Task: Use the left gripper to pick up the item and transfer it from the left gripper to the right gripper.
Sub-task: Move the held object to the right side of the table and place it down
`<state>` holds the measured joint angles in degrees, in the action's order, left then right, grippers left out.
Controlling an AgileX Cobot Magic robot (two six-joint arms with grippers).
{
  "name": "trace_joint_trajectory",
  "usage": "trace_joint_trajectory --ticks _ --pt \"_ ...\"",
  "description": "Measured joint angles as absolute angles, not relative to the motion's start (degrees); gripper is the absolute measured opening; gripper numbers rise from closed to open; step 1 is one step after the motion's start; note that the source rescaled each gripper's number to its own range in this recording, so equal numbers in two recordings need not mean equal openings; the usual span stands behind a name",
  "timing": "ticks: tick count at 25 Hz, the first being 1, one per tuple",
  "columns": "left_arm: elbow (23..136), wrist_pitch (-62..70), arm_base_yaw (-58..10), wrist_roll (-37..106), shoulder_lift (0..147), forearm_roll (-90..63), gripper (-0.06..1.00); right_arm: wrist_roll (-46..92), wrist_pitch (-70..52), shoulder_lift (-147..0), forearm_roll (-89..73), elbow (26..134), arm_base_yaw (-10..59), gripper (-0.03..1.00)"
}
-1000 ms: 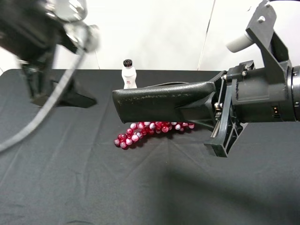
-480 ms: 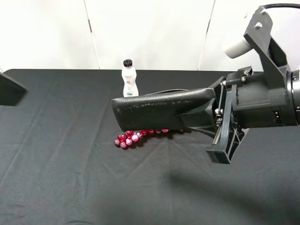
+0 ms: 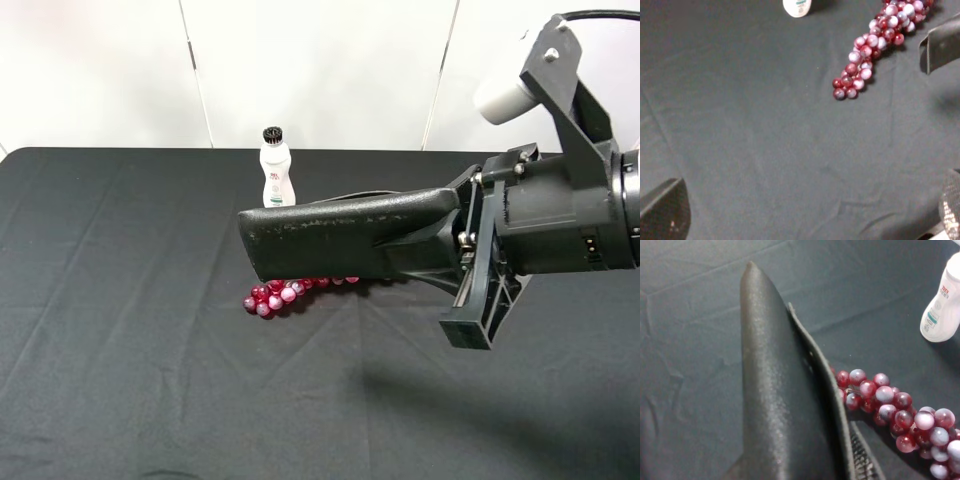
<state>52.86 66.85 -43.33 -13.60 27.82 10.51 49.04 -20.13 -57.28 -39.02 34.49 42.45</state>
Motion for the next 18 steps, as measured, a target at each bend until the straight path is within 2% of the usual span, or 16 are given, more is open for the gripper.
trace_joint_trajectory --ticks 10,18 --pt "35.9 65.0 -43.3 -11.4 6.8 7.8 1.0 47.6 -20.1 -57.3 -39.0 34.5 42.4 0.01" --pt "28.6 61.6 -43.3 -9.8 3.6 3.9 1.0 45.2 -18.4 -57.3 -39.0 34.5 42.4 0.01"
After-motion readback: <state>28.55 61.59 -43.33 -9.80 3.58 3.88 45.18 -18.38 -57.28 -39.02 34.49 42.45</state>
